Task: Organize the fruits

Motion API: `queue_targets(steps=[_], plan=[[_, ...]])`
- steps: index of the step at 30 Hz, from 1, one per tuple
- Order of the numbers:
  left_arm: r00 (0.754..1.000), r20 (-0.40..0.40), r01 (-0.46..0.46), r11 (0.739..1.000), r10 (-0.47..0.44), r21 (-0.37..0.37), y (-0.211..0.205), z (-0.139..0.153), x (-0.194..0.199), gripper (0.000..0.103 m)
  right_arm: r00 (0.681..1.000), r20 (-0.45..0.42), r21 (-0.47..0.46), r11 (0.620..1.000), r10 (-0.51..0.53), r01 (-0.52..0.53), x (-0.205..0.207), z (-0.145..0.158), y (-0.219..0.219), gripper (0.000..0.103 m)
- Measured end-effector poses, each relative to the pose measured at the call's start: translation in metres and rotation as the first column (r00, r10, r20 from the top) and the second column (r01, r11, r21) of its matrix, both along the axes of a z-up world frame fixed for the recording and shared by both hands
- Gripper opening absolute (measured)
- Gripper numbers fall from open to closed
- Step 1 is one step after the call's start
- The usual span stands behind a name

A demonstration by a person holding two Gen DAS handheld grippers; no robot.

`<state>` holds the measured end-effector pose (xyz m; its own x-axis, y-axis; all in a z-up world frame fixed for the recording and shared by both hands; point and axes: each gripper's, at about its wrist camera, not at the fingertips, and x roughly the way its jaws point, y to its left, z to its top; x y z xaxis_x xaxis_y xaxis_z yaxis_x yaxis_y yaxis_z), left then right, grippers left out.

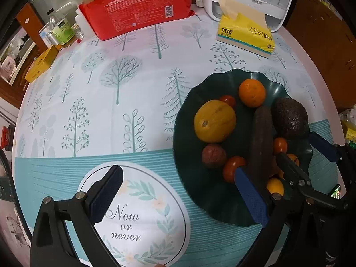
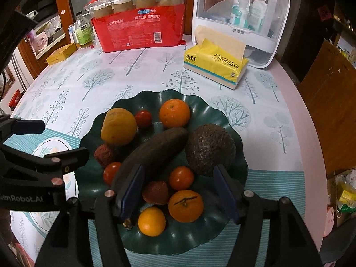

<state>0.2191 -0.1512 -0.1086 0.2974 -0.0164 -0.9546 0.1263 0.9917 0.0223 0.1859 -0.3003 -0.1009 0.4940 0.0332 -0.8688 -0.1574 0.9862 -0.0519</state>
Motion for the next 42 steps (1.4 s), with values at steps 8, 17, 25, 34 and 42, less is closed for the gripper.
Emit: queue_targets(steps=[8,17,25,34,42], plan=[[1.000,0.003,-0.023,1.000,0.023,-0.017,0.016,0.005,-0.019,0.100,1.000,0.003,-0.006,1.000,-0.001,0.001,-0.012,0.006,0.010,0.066],[0.999,0.031,-0.028,0.999,0.029,-0.023,0.036,0.018,-0.048,0.100,0.999,-0.009,0.007,0.999,-0.044,0.044,-0.034,0.014,0.014,0.066],[0.999,0.046,0.006,1.000,-0.005,-0.011,0.061,0.027,-0.090,0.100,0.998,-0.013,0.011,0.998,-0.057,0.057,-0.062,0.023,0.037,0.066],[0.994,0.105,-0.016,1.000,0.019,-0.026,0.102,0.051,-0.132,0.100,0.992,-0.033,0.077,0.989,-0.121,0.123,-0.100,0.046,0.068,0.066],[0.974,0.217,-0.060,0.997,0.070,-0.053,0.122,0.089,-0.154,0.100,0.983,0.046,0.122,0.977,-0.180,0.173,-0.132,0.095,0.089,0.066]])
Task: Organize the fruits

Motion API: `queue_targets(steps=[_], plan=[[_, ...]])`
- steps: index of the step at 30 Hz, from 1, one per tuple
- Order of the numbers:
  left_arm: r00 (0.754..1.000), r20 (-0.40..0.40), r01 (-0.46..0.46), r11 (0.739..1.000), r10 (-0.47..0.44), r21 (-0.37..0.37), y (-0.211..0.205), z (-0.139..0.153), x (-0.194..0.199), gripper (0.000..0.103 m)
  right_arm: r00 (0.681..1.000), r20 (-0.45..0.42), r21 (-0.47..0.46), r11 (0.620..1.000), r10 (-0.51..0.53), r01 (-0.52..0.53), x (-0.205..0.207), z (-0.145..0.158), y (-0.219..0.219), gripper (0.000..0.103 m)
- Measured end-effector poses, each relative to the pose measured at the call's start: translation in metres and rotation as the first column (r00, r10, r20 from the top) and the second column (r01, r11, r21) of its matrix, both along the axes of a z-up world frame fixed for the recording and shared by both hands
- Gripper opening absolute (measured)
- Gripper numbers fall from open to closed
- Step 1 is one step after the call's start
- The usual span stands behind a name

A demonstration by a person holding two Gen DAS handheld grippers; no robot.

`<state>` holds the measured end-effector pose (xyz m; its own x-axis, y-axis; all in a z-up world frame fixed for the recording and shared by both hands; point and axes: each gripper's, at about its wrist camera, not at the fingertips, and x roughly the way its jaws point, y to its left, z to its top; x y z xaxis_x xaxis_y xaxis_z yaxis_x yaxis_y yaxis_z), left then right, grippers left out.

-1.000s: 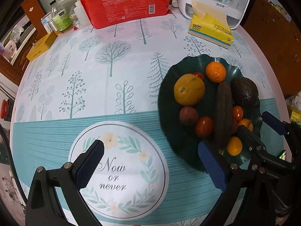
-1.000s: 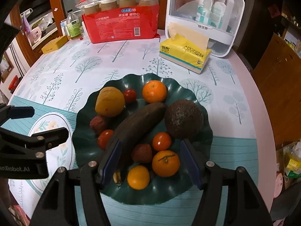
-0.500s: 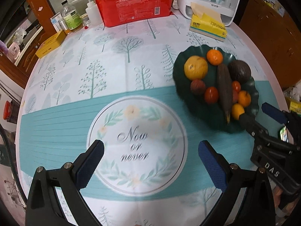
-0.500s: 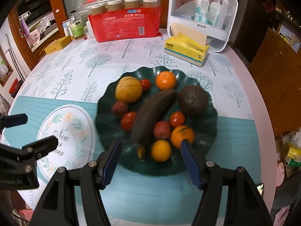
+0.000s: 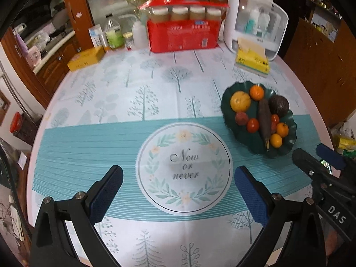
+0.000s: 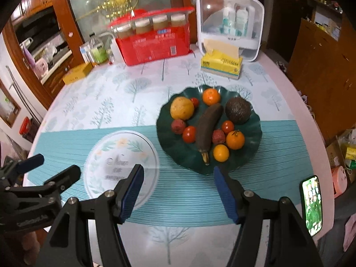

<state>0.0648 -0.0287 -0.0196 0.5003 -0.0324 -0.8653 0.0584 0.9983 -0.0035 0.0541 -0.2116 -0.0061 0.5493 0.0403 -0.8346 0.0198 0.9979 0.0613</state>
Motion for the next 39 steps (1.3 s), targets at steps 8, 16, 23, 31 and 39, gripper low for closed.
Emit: queue_targets(steps=[8,16,23,31,39], plan=[[0.998,0.068,-0.011,1.000,0.010,0.014,0.014,0.017,-0.014,0.100,0.999,0.031,-0.028,1.000,-0.009,0.009,-0.015,0.016,0.018,0.069],[0.997,0.075,-0.001,1.000,0.001,-0.001,0.015,0.017,-0.019,0.100,0.999,0.036,-0.043,0.999,-0.007,0.008,-0.023,0.020,0.026,0.069],[0.996,0.085,0.016,1.000,-0.017,0.010,0.009,0.018,-0.021,0.100,0.999,0.046,-0.048,0.999,-0.018,0.020,-0.023,0.023,0.026,0.069],[0.996,0.093,0.017,1.000,-0.018,0.007,0.009,0.020,-0.022,0.100,0.998,0.061,-0.058,0.998,-0.016,0.020,-0.024,0.027,0.025,0.069],[0.994,0.103,0.022,1.000,-0.022,0.009,0.003,0.023,-0.023,0.100,0.997,0.073,-0.060,0.998,-0.028,0.033,-0.027,0.031,0.021,0.069]])
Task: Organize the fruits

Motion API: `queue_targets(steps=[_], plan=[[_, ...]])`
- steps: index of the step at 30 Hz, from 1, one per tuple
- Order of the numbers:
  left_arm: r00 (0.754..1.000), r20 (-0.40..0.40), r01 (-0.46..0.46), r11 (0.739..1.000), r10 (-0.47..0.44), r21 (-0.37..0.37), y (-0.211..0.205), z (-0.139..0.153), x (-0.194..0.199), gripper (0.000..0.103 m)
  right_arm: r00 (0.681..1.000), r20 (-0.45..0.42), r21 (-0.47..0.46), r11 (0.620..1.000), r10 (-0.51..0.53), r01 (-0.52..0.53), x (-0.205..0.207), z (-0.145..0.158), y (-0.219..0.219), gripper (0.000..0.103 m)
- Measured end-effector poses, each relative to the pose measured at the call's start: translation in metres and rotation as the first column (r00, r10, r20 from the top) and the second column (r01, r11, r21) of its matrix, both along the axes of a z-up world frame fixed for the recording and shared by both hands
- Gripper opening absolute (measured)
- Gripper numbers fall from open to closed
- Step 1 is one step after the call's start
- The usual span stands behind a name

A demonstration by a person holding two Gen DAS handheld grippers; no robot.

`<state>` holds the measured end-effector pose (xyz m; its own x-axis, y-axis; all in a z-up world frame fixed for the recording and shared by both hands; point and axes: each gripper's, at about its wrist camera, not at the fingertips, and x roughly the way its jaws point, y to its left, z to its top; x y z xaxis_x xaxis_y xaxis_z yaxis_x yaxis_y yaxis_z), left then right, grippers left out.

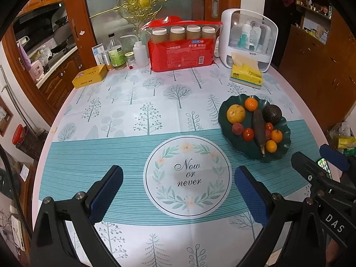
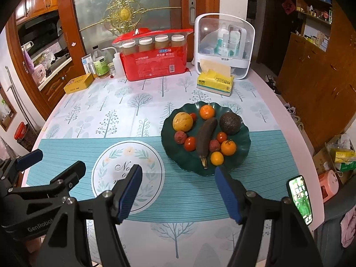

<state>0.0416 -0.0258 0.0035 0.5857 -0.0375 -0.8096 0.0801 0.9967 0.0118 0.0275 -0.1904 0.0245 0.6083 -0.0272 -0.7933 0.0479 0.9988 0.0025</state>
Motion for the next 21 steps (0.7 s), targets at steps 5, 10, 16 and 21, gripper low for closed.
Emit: queue_targets(steps=[5,10,16,21], plan=[[1.000,0.001,0.000,1.000,0.000,0.000,-0.0007,-0.0004,-0.0008,0.100,1.000,0.000,0.001,1.000,0.000,0.000,-0.0003,-0.0003,-0.0004,0.069],[1.000,0.002,0.000,1.000,0.000,0.001,-0.0005,-0.0003,-0.0007,0.100,1.000,0.001,0.001,1.000,0.001,-0.001,-0.0005,-0.0005,-0.0006,0.069],[1.000,0.002,0.001,1.000,-0.001,0.001,-0.0005,-0.0004,-0.0008,0.100,1.000,0.001,0.001,1.000,0.000,0.000,-0.0009,-0.0010,-0.0005,0.069],[1.000,0.003,0.003,1.000,-0.003,0.000,0.0001,-0.0006,-0.0007,0.100,1.000,0.001,0.000,1.000,-0.001,0.001,-0.0010,-0.0012,-0.0006,0.069]])
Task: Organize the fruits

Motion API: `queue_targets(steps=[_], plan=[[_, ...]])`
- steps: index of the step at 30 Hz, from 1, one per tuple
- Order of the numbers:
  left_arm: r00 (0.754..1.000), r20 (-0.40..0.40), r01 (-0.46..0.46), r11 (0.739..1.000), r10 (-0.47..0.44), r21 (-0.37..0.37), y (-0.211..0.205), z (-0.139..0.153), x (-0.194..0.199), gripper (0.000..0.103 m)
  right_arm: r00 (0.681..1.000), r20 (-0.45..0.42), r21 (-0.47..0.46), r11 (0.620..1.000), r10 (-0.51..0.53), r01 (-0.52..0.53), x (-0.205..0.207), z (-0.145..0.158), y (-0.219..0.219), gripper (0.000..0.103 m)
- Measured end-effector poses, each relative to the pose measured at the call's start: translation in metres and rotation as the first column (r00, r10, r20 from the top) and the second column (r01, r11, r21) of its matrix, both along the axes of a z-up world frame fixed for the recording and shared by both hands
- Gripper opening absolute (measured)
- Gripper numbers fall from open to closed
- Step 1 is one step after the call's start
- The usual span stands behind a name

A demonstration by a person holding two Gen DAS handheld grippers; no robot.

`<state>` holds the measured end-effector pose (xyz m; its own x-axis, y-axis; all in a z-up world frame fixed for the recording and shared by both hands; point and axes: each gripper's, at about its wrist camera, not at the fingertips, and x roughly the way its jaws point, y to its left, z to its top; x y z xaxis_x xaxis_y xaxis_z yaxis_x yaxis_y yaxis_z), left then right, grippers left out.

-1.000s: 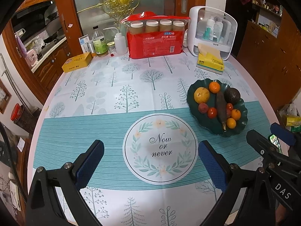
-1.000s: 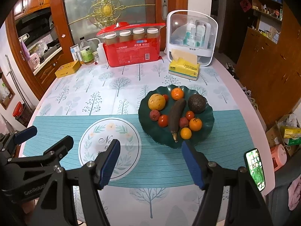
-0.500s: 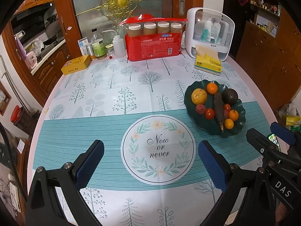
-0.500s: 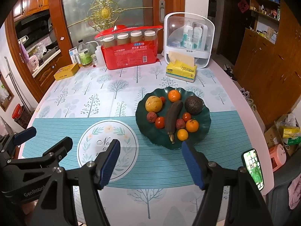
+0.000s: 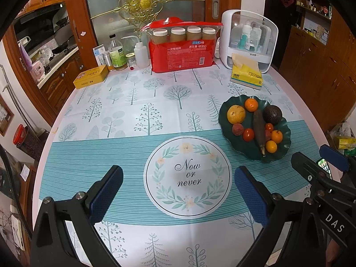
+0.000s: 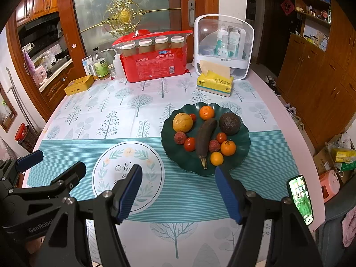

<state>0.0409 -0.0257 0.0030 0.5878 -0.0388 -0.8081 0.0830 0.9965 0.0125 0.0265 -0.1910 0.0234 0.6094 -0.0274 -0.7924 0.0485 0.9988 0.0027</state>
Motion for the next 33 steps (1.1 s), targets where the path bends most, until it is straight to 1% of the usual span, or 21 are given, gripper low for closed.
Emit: queue_targets(steps=[26,33], plan=[[1.000,-0.010,0.010,1.000,-0.009,0.006,-0.0019,-0.0020,0.0032,0.100,1.000,-0.010,0.004,1.000,-0.013,0.013,0.0023,-0.0014,-0.0008,0.069],[1.000,-0.016,0.014,1.000,-0.014,0.003,0.0022,-0.0066,0.0069,0.100,1.000,-0.015,0.004,1.000,-0.014,0.014,0.0046,-0.0073,0.0006,0.069]])
